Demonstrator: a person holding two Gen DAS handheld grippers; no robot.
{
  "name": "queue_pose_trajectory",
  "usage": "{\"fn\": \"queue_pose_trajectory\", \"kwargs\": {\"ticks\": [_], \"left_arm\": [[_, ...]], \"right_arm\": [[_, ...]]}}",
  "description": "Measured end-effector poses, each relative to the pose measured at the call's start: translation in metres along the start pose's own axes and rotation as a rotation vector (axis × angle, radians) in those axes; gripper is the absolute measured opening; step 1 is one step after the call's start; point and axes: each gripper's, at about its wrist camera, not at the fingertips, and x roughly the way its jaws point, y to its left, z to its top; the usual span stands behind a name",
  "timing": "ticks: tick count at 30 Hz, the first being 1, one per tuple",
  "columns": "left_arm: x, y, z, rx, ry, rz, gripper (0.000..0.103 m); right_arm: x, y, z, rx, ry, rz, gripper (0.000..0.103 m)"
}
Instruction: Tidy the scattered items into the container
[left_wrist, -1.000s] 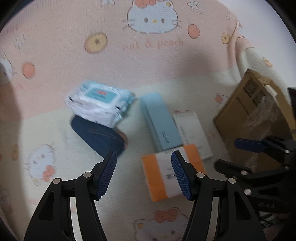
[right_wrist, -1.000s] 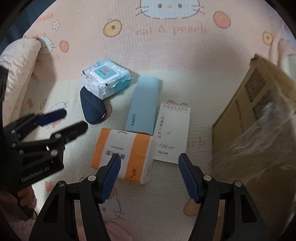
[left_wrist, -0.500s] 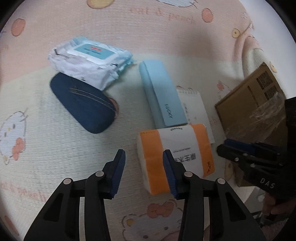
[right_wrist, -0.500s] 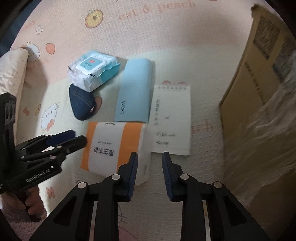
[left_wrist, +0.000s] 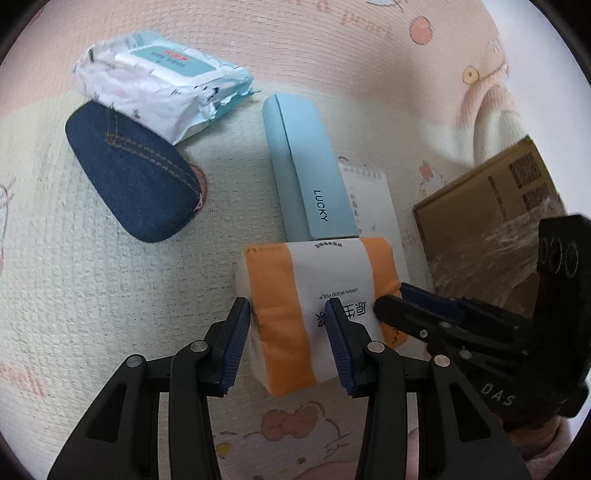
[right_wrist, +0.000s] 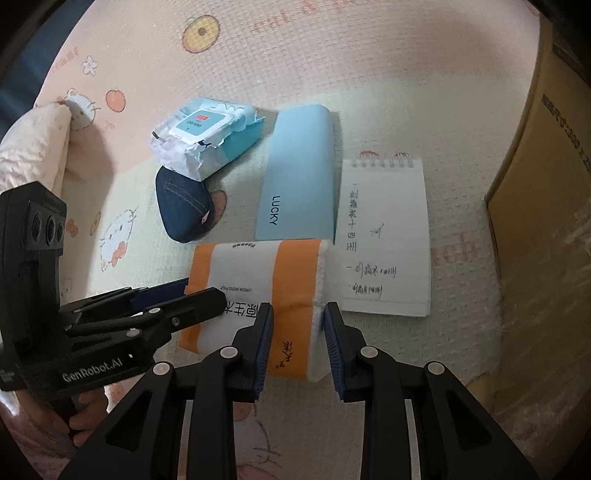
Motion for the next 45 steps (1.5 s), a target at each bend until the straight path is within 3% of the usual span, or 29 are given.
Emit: {"fn": "queue_pose_trajectory", "kwargs": {"ticks": [6,11,14,17,21,26,34,38,42,45], "left_arm": [[0.002,0.004,0.002,-0.044,0.007,-0.041,0.046],[0.001,-0.001,0.002,-0.043,-0.004,-0.019,0.045],[-0.011,-0.001,0.0,-0.005,-0.02,0.049,0.045],[-0.028,0.003,-0.005,0.07,-0.036,0.18,0.045],[-0.037,0.027,-0.007,0.042,-0.051,0.253,0.045],[-0.05,0.046,-0.002,-0.102,-0.085,0.166,0.045],[-0.065,0.013,0.004,-0.028,-0.19,0.187,0.045],[-0.049,-0.006,0.008,-0.017,-0.166,0.098,0.045],[-0.025,-0.029,0.013,-0.004,-0.11,-0.049,0.045],[-0.005,-0.045,0.014,0.032,-0.077,-0.071,0.045]], "right_arm": [[0.001,-0.004,0.0,0.011,-0.001,0.014,0.025],[0.0,-0.003,0.0,0.004,-0.01,0.022,0.028],[0.008,0.005,0.003,-0.008,0.005,0.063,0.028],[0.021,0.022,0.006,-0.035,0.02,0.125,0.028],[0.034,0.049,0.01,-0.078,0.011,0.164,0.028],[0.019,0.062,0.011,-0.166,-0.04,0.087,0.028],[-0.014,0.028,0.007,-0.131,-0.107,-0.097,0.029],[-0.021,0.008,-0.002,-0.129,-0.113,-0.194,0.033],[-0.018,-0.01,-0.016,-0.131,-0.096,-0.289,0.038],[-0.014,-0.01,-0.029,-0.179,-0.102,-0.377,0.038]]}}
